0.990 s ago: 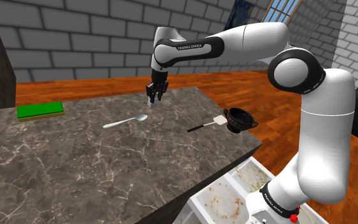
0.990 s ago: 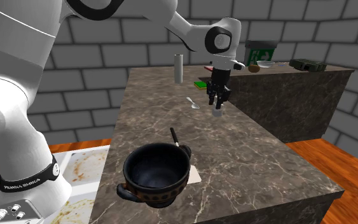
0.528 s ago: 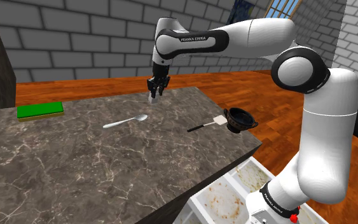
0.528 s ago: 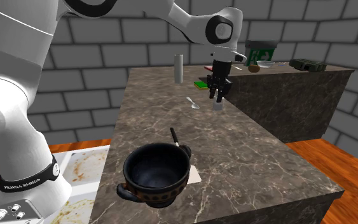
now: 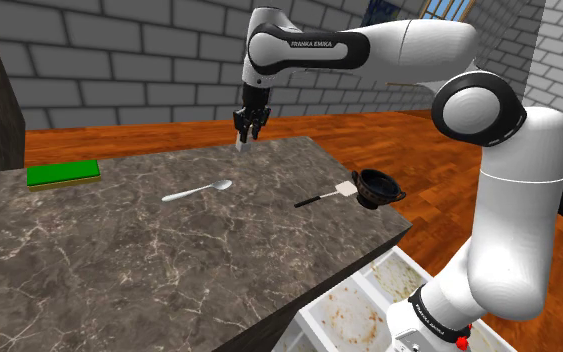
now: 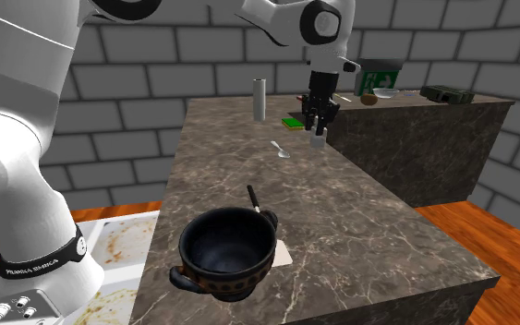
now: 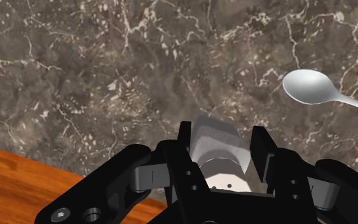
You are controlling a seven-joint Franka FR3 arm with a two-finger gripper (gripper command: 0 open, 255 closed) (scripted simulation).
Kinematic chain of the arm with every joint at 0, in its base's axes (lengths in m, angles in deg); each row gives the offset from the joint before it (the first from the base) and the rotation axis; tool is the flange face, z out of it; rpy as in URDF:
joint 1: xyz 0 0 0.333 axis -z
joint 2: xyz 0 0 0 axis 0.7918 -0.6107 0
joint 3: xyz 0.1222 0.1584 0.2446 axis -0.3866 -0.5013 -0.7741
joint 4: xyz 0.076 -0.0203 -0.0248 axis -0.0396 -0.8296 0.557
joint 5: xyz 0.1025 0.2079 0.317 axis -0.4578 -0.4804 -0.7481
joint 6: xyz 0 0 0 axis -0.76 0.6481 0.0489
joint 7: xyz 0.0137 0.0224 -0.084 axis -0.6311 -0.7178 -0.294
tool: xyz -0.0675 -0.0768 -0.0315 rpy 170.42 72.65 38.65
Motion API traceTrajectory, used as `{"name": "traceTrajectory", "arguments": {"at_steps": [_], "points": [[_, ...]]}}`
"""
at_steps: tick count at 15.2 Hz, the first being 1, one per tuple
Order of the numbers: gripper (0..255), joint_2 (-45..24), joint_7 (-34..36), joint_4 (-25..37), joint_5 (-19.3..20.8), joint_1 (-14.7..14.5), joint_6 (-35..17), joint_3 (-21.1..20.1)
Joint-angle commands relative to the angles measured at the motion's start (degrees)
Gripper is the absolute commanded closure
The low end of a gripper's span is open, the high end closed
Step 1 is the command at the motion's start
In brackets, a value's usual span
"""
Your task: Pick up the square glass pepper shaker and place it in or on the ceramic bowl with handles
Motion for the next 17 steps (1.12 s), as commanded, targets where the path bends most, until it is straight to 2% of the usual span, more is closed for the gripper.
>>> {"name": "traceTrajectory", "arguments": {"at_steps": [1,17], "points": [[255,0.11,0.05,1.28,-0.01,-0.04,1.41,-0.02],[255,-0.67,0.36,14.87,0.05,-0.31,14.22,-0.09]]}}
